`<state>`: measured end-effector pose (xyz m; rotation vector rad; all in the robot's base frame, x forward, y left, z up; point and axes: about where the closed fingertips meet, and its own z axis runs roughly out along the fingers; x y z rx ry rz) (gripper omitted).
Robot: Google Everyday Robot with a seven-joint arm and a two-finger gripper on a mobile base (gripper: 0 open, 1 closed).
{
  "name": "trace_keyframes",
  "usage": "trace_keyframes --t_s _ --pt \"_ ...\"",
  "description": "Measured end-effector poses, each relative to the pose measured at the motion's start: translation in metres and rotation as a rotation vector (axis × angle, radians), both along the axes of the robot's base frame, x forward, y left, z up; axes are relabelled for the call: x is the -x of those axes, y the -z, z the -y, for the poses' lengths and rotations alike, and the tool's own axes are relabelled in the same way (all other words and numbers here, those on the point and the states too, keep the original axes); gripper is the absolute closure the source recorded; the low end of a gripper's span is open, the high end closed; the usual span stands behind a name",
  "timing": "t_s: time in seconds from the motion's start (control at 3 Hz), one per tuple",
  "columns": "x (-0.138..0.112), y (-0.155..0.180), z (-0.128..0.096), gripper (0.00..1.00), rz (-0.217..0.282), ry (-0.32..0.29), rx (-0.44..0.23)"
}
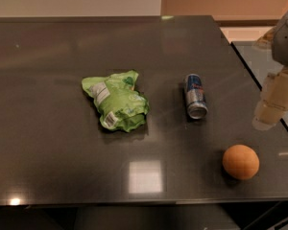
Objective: Pick green rice chip bag
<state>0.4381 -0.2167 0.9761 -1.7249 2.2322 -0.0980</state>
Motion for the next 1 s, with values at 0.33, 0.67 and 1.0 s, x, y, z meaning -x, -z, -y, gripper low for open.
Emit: trace_keyframes --t_s 0.33,0.67,1.0 --pt "0.000 0.000 0.000 0.00 0.000 0.000 0.000" --pt "-0.005 -0.004 -0.005 0.00 0.015 -0.019 -0.013" --pt "-0.025 -0.006 -0.026 0.00 0.033 -0.073 -0.050"
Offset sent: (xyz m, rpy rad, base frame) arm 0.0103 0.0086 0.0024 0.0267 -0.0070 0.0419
